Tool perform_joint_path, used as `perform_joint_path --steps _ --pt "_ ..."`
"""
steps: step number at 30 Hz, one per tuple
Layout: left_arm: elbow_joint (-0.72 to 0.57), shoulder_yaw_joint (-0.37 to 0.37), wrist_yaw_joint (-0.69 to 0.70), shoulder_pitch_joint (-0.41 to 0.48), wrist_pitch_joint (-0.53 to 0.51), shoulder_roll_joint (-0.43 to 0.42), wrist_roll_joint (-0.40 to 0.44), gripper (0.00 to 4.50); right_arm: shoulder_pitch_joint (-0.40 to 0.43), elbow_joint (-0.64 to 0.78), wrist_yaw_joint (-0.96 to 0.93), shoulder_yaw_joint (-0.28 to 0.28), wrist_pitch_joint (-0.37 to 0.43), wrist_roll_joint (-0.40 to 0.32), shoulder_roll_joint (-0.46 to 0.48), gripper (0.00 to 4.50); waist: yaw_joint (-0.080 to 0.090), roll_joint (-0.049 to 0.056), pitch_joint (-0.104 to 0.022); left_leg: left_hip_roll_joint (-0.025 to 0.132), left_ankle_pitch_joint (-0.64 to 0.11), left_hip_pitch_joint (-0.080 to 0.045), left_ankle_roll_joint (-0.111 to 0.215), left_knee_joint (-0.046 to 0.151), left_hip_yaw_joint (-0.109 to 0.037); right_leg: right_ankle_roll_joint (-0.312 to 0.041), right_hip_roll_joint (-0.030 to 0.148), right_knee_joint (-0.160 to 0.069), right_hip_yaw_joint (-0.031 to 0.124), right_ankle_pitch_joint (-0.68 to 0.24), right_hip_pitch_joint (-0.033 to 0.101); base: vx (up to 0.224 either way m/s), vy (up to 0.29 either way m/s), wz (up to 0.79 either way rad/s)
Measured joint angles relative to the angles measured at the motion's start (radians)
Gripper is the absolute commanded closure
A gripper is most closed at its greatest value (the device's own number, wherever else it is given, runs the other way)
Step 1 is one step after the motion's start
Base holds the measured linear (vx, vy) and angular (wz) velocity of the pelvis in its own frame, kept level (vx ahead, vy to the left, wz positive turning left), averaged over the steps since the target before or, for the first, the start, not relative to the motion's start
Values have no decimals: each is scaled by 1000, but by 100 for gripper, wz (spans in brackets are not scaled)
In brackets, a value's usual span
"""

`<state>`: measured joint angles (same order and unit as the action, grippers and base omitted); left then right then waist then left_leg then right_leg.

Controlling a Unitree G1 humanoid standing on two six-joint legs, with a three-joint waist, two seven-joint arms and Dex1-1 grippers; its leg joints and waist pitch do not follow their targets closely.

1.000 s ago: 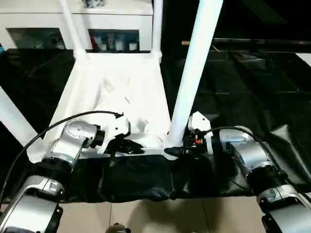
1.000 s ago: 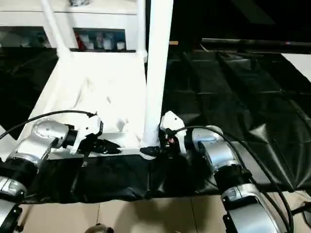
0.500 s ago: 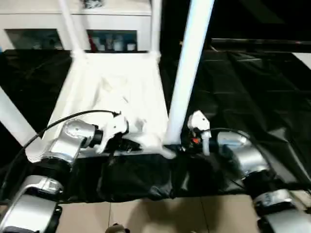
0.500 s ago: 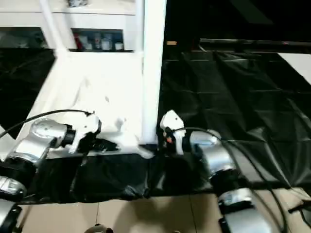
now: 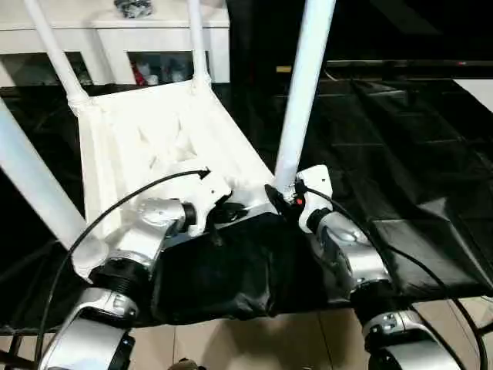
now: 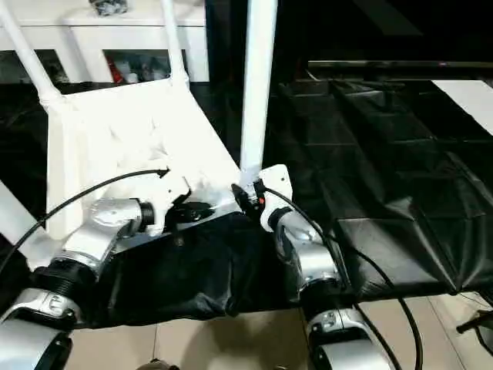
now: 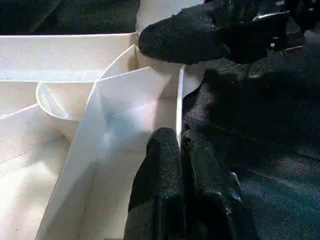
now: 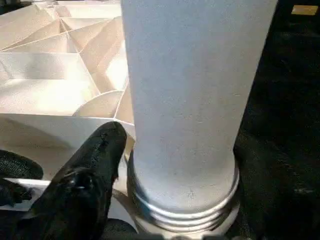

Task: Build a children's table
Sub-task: Rotate leg to tighten

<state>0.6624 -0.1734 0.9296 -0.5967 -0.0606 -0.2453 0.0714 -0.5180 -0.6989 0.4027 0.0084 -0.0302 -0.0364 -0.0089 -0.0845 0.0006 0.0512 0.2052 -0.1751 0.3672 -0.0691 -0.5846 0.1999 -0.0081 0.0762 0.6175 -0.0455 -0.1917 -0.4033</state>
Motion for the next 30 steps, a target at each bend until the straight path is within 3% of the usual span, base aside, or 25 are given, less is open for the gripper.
perform_joint_path --steps 6,10,15,23,30 --pt "-39 -1 53 25 19 -39 -3 450 5 17 130 21 -2 -5 -40 43 1 -1 0 0 0 1 0 3 0 0 0 -1 -1 0 -1 0 0 0" --pt "-43 -7 153 31 43 -93 -36 450 5 45 306 73 8 -31 -114 4 -1 -1 1 0 0 1 0 3 0 0 -1 -2 -1 0 -1 0 0 0" --pt "-43 -21 297 36 63 -148 -69 450 3 107 577 151 30 -41 -223 4 -11 -5 2 1 -1 3 1 1 0 0 0 -2 -2 0 -1 0 0 0" --pt "-28 -31 393 33 86 -182 -85 450 -30 108 761 200 40 -41 -289 4 -10 -8 3 1 -1 3 2 -2 0 -1 0 -1 -1 0 0 0 0 0" --pt "10 -42 443 7 102 -199 -91 450 -66 77 832 212 52 -44 -300 66 -16 -16 4 2 -1 3 2 -2 0 0 0 0 -2 0 -1 0 0 0"
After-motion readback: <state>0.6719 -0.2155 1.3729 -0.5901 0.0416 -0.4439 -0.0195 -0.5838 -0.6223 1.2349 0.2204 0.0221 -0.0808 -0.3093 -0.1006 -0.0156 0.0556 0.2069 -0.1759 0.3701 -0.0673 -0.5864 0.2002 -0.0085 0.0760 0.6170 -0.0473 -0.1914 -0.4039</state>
